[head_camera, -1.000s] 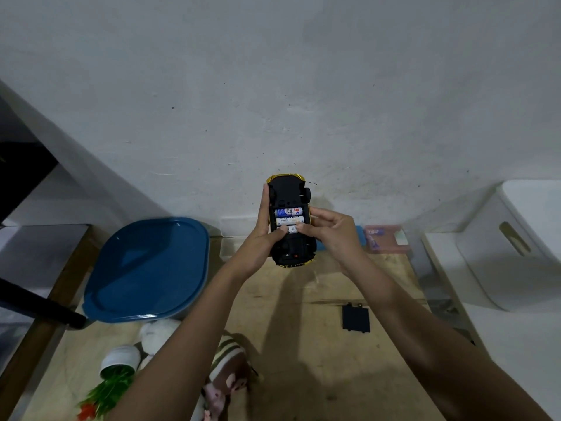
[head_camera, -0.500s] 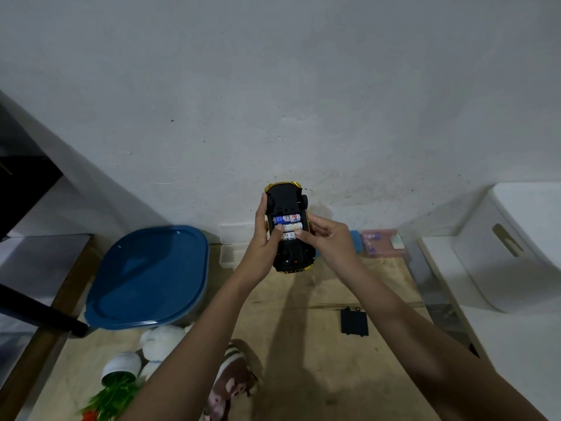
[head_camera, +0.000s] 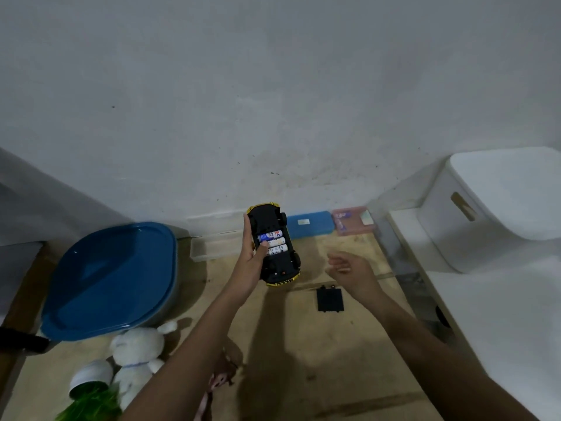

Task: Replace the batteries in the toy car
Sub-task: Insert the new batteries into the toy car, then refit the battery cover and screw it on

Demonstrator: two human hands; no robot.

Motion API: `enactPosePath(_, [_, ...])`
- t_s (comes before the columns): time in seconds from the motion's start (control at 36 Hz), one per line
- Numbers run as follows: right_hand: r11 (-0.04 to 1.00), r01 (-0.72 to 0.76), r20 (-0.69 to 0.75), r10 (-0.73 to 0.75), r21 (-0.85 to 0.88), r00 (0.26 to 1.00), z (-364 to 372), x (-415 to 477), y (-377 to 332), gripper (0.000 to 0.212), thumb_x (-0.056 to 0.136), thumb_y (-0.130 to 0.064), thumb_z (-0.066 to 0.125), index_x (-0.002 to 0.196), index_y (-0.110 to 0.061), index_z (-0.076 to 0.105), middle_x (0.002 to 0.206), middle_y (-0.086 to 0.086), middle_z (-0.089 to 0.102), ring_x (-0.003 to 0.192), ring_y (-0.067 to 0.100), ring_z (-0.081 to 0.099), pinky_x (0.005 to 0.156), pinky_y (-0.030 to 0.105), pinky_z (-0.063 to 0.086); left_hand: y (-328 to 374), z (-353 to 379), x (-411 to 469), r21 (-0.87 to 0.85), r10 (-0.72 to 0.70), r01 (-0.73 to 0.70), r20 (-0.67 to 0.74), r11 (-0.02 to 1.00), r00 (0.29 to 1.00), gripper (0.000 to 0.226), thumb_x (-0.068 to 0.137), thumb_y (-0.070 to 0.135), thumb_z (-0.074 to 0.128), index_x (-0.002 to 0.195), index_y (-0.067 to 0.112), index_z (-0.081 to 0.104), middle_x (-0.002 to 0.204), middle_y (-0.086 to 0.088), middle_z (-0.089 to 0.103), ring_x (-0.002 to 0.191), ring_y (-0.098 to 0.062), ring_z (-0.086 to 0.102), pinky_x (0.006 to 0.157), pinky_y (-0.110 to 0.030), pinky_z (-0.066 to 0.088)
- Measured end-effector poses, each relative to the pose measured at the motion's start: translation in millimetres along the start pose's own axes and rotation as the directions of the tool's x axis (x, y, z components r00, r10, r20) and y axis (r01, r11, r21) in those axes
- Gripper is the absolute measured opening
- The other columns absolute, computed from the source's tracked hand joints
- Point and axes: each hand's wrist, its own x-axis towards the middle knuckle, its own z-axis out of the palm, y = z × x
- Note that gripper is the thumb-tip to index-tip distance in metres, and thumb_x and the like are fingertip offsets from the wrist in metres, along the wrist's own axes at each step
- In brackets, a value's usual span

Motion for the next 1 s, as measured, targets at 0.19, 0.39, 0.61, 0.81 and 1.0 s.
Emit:
enactPosePath(0.19, [0.959, -0.01, 0.071, 0.031, -0.284, 0.997, 2.4, -11.8, 36.6, 0.057, 0.072, -0.011, 0.079, 0.121, -0.001, 0.054, 0.118, 0.012, 0.049, 0.105, 0.023, 0.055, 0.09, 0.026, 0.046, -5.6, 5.3, 8.5, -0.001, -0.028, 0.028, 0.002, 1.0, 1.0, 0.066, 0.101, 0.019, 0.039, 0.144, 0.047, -0.002, 0.14, 0.01, 0.039, 0.121, -0.017, 0.051, 0.099, -0.039, 0.046])
enactPosePath(0.39, [0.942, -0.031, 0.096, 0.067, -0.334, 0.993, 3.2, -11.9, 41.9, 0.063, 0.064, -0.015, 0.083, 0.116, -0.003, 0.049, 0.113, 0.006, 0.041, 0.103, 0.022, 0.049, 0.087, 0.03, 0.043, -13.0, 7.4, 15.7, 0.021, -0.038, 0.037, 0.036, 0.999, 0.999, 0.067, 0.099, 0.023, 0.042, 0.143, 0.052, -0.001, 0.153, 0.003, 0.029, 0.13, -0.021, 0.045, 0.105, -0.052, 0.039])
enactPosePath(0.61, [0.957, -0.1, 0.113, 0.136, -0.274, 0.984, 8.2, -9.8, 50.1, 0.048, 0.064, -0.009, 0.083, 0.102, -0.007, 0.053, 0.112, 0.005, 0.042, 0.101, 0.024, 0.053, 0.088, 0.03, 0.043, -19.4, 2.2, 18.3, -0.012, -0.047, 0.048, 0.03, 0.999, 0.998, 0.068, 0.1, 0.019, 0.04, 0.144, 0.049, -0.002, 0.152, 0.004, 0.031, 0.126, -0.018, 0.048, 0.098, -0.038, 0.047])
enactPosePath(0.81, [0.978, -0.177, 0.137, 0.192, -0.113, 0.972, 10.1, -6.5, 52.1, 0.035, 0.07, 0.0, 0.076, 0.088, -0.011, 0.048, 0.085, 0.005, 0.055, 0.079, 0.018, 0.055, 0.065, 0.023, 0.046, -23.4, -3.5, 18.8, -0.012, -0.052, 0.052, 0.027, 0.999, 0.998, 0.068, 0.1, 0.02, 0.041, 0.143, 0.051, -0.001, 0.152, 0.003, 0.031, 0.127, -0.019, 0.047, 0.099, -0.041, 0.046])
enactPosePath(1.0, [0.983, -0.185, 0.109, 0.185, -0.012, 0.977, 3.4, 3.7, 39.7, 0.024, 0.08, 0.005, 0.063, 0.077, -0.015, 0.05, 0.078, 0.003, 0.054, 0.085, 0.022, 0.054, 0.07, 0.021, 0.048, -19.1, -12.2, 17.5, -0.027, -0.057, 0.058, 0.02, 0.998, 0.998, 0.069, 0.099, 0.019, 0.042, 0.143, 0.051, -0.001, 0.15, -0.001, 0.034, 0.127, -0.021, 0.048, 0.099, -0.041, 0.046])
